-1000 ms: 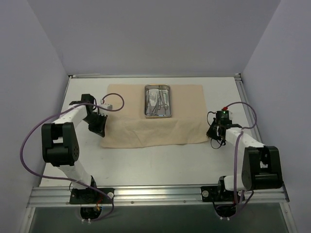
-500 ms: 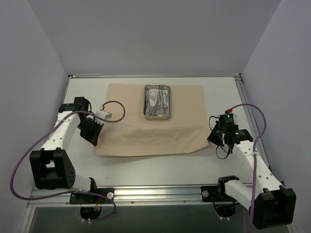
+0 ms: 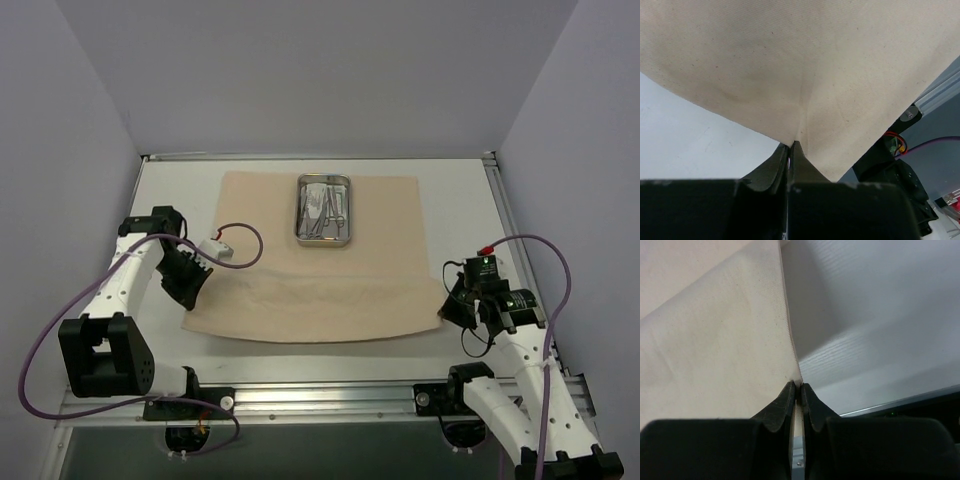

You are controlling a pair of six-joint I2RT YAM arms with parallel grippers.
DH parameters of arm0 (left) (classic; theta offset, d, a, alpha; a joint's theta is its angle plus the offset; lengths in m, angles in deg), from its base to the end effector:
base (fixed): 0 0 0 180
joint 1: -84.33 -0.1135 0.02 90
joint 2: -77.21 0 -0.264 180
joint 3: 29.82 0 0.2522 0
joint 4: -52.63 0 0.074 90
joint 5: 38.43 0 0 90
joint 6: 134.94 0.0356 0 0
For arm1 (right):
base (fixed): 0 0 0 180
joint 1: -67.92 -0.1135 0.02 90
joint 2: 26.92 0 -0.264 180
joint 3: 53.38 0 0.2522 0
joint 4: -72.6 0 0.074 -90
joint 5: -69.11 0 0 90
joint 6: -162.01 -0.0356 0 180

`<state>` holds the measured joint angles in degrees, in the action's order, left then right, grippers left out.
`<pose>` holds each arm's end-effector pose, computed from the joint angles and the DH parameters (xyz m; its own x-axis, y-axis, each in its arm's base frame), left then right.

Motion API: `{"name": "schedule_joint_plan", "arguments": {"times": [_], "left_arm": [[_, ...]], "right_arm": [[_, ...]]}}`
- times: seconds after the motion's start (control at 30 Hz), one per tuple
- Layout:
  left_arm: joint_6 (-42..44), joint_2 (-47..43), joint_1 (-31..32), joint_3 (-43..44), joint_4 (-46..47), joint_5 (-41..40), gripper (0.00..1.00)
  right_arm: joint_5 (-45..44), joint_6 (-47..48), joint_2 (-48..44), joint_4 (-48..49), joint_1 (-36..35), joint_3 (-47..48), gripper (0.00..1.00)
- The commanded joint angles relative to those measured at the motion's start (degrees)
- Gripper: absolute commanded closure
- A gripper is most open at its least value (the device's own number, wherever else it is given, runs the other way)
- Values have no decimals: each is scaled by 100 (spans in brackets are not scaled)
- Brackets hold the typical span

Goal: Open and lay out the surgical kit
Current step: Open the surgical kit at the center of the board.

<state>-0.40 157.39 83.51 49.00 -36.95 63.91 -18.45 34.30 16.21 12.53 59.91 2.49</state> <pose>0.2254 -0.0044 0.2589 -0.7249 0.6749 -0.1382 0.6888 0.7062 -0.1638 0.1459 0.0221 0.2690 -0.6786 0.5216 -0.5171 0.3126 0.8422 0.4393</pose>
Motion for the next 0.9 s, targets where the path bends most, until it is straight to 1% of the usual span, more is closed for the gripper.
{"name": "schedule_joint_plan", "arguments": {"times": [0.0,0.03,0.17,0.23,0.27,0.3,0.33,0.37,0.4,0.47,0.5,0.67,0.73,0.77,0.8,0.83,0.87], "left_arm": [[547,-134,20,51,-1752,225,98],[617,-143,20,51,-1883,243,98],[750,-196,20,33,-1894,146,98],[750,-196,20,42,-1894,129,94],[776,-222,20,42,-1894,111,87],[794,-248,20,42,-1902,102,81],[811,-301,20,42,-1894,85,66],[829,-336,20,42,-1894,58,58],[846,-371,20,42,-1902,41,53],[908,-494,20,33,-1894,6,43],[925,-512,20,33,-1894,-47,39],[978,-521,20,59,-1894,-144,37],[821,-364,20,305,-1789,31,37],[472,-293,20,428,-1666,75,37],[242,-232,20,699,-1230,67,37],[-38,-74,38,841,-982,6,37],[-502,14,221,981,-736,5,37]], "right_arm": [[-51,-60,-182,-713,-60,368,100],[-42,-69,-226,-870,-60,429,100],[160,-34,-323,-1117,-60,527,100],[310,18,-358,-1223,-69,491,100],[354,18,-428,-1258,-60,483,98],[380,10,-481,-1345,-69,517,87],[380,1,-560,-1390,-60,544,84],[372,1,-595,-1451,-60,588,83],[337,-8,-622,-1504,-60,666,78],[284,-25,-675,-1627,-69,755,75],[258,-25,-683,-1697,-60,799,71],[38,1,-535,-1707,-60,1027,66],[-24,27,-360,-1488,-69,1132,66],[-24,79,-271,-1348,-60,1177,64],[-24,124,-140,-1181,-60,1220,64],[-24,176,201,-753,-60,1264,64],[-59,246,396,-479,-69,1334,63]]}}
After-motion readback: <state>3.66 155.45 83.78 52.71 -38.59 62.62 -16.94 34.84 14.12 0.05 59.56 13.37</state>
